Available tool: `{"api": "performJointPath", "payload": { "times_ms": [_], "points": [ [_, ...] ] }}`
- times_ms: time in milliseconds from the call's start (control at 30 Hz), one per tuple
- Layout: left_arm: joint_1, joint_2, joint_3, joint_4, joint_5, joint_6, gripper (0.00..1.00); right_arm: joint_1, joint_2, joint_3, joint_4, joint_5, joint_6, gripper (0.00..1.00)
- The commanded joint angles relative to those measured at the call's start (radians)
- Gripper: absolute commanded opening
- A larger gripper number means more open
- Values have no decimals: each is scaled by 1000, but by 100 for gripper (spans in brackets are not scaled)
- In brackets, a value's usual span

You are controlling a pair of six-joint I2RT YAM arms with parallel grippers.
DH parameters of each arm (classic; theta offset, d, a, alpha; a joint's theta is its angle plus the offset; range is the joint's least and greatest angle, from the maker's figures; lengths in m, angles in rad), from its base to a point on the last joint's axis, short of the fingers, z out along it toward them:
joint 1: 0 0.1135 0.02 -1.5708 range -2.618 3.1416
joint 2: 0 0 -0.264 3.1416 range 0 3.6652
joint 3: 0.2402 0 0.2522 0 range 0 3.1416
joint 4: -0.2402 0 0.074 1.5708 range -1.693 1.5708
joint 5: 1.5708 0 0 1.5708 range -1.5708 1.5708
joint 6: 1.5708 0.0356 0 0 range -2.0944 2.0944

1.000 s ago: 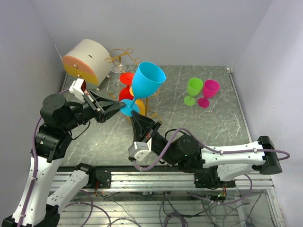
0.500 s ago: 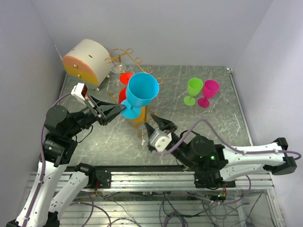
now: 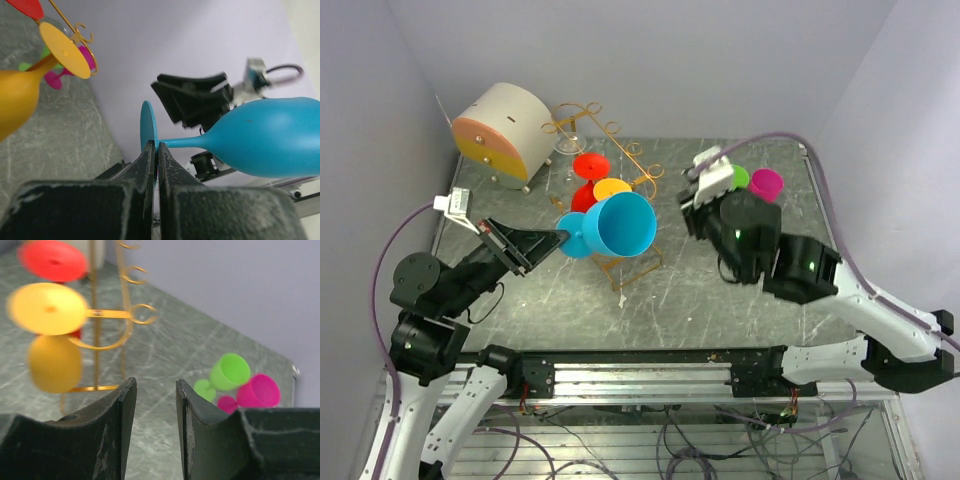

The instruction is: Take the wine glass off the wine glass rack

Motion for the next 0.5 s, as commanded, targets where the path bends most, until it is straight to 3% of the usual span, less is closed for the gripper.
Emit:
{"api": "performJointPath", "payload": {
  "times_ms": [0, 100, 233, 400, 467],
  "points": [
    [0, -42, 11, -86, -107, 111, 7, -202, 10, 83, -138, -142, 140, 37],
    [0, -40, 69, -230, -170, 207, 7, -343, 79, 201, -228, -280, 219, 32],
    [0, -20, 169, -404, -281, 334, 7, -547, 155, 318, -301, -652, 304, 0],
    [0, 17, 312, -550, -407, 456, 7, -603, 129, 313, -195, -1091, 334, 0],
    [0, 37, 346, -567, -406, 485, 7, -603, 130, 317, -150, -1279, 353, 24]
  ]
}}
